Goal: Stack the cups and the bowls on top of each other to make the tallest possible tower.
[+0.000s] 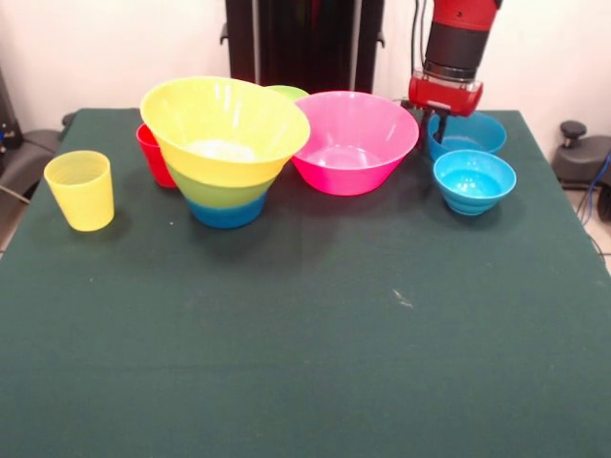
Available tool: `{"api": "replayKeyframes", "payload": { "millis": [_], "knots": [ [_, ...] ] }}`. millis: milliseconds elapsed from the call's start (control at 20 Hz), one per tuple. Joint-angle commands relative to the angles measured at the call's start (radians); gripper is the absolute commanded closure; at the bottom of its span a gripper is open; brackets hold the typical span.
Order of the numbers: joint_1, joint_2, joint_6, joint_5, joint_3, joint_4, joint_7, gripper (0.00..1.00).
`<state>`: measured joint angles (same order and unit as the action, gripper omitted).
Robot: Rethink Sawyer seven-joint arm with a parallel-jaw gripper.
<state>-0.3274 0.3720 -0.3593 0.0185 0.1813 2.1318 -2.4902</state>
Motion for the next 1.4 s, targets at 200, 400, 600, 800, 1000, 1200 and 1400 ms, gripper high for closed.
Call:
{"api": "replayKeyframes", "payload": {
  "millis": [200,400,600,800,1000,1200,1400],
  "knots": [
    [0.016,-0.03,0.024,0.041,-0.051,-0.116,-0.09,1.0],
    [0.01,0.016,0.053,0.04,-0.033,-0.095,-0.08,1.0],
    [0.018,0.168,0.156,0.023,-0.046,-0.004,-0.084,1.0],
    [0.07,0.36,0.274,-0.008,-0.108,0.092,-0.093,1.0],
    [0.134,0.521,0.396,-0.029,-0.165,0.152,-0.071,1.0],
    [0.252,0.695,0.541,-0.028,-0.266,0.227,-0.019,1.0],
    [0.38,0.825,0.659,-0.003,-0.354,0.274,0.084,1.0]
  ]
}}
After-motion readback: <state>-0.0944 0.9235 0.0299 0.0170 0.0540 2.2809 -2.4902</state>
